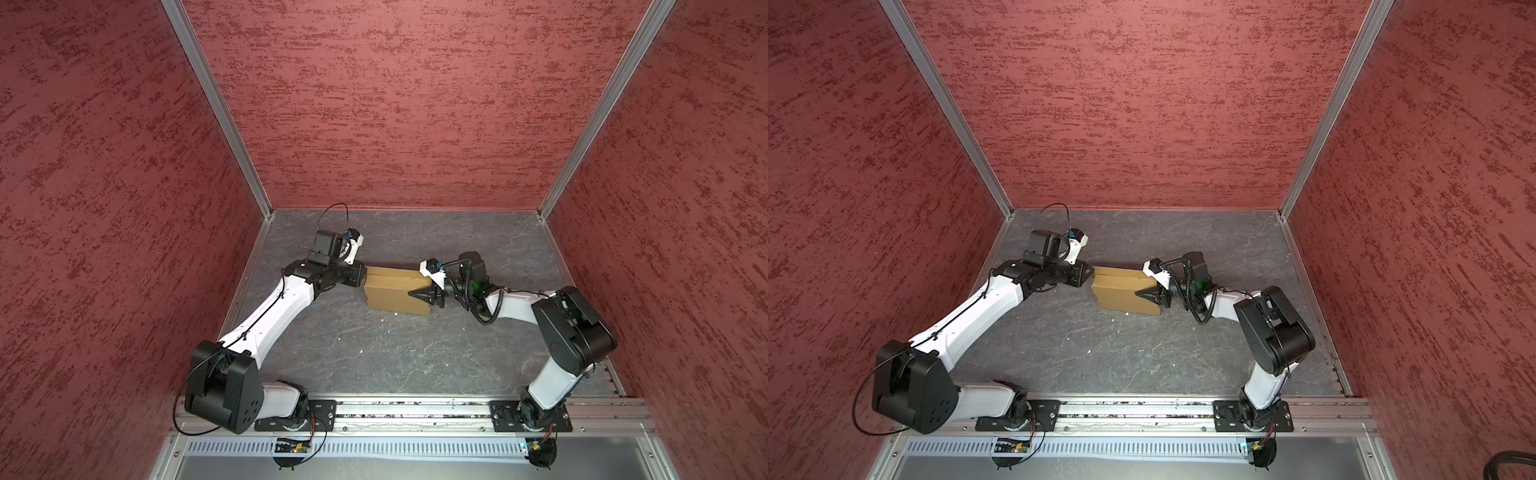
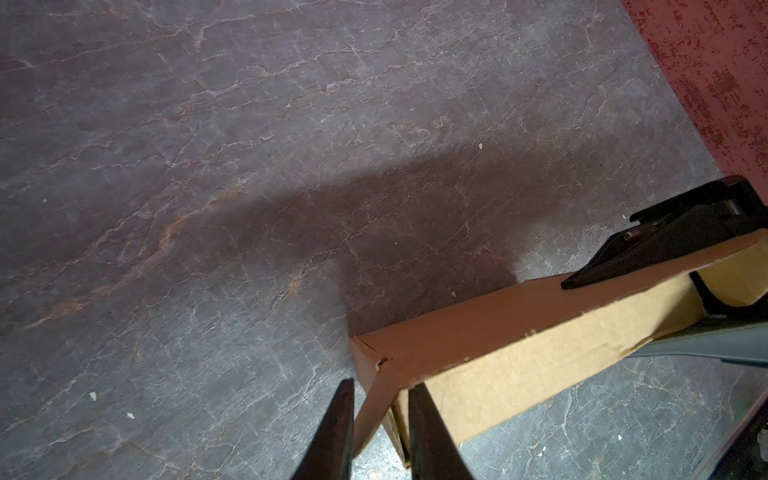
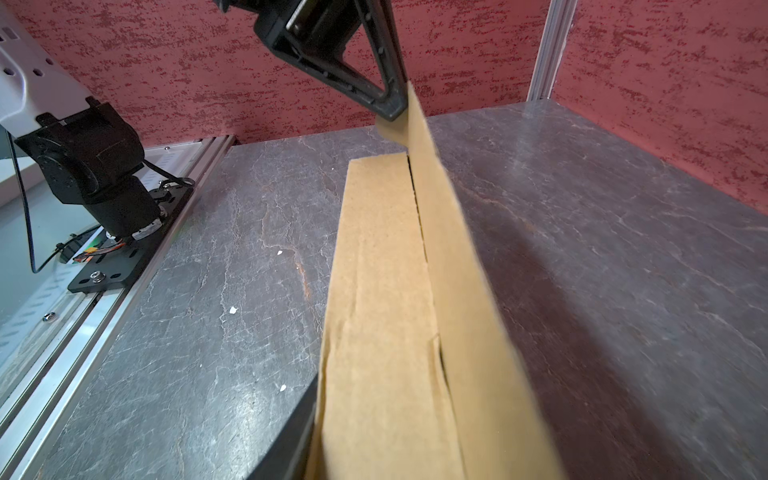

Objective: Fold the paper box

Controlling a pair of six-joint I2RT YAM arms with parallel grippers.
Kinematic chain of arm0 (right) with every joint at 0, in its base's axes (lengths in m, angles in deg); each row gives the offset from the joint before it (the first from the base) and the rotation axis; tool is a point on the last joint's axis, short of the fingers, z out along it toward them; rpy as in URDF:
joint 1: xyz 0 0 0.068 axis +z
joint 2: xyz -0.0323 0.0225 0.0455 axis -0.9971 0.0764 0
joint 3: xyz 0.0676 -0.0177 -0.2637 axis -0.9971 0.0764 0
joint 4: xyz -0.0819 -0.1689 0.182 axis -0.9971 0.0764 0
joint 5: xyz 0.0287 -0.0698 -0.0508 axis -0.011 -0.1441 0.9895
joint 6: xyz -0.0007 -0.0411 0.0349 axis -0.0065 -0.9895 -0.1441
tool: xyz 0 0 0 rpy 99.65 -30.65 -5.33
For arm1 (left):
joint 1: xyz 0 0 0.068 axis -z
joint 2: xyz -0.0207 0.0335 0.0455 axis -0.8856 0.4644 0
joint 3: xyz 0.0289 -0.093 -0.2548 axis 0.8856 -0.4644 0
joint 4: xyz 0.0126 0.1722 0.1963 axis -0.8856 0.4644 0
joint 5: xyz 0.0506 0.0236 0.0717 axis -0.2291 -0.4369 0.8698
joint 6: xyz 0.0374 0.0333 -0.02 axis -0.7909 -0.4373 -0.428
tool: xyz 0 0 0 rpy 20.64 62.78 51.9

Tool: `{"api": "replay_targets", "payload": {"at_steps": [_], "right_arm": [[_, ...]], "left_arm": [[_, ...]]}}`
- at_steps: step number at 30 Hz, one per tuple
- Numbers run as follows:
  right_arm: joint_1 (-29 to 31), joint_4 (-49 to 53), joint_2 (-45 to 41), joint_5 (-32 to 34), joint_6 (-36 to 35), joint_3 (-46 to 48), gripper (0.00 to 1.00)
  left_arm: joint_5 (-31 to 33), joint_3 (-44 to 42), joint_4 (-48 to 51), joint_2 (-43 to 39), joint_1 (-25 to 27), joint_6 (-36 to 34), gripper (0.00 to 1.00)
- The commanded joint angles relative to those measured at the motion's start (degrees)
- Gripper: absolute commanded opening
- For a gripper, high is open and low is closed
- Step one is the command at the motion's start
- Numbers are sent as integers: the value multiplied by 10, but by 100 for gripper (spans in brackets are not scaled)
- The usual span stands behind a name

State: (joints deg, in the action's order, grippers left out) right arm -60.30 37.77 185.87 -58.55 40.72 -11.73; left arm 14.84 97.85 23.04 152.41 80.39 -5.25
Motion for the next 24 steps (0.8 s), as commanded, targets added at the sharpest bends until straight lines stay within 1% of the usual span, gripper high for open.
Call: {"api": "replay_targets", "payload": {"at_steps": [1, 5, 12, 24], "right_arm": [[5, 11, 4, 19, -3, 1, 28], [5, 12, 5, 21, -5, 1, 28], [6, 22, 2, 25, -9, 2, 28], [5, 31, -2, 27, -12, 0, 27]], "left_arm": [[-7, 10, -8, 2, 3, 1, 21], [-8, 12, -8, -2, 6, 6, 20], [0, 21, -6, -2, 25, 20, 18], [33, 17, -5, -1, 37, 23, 12]]}}
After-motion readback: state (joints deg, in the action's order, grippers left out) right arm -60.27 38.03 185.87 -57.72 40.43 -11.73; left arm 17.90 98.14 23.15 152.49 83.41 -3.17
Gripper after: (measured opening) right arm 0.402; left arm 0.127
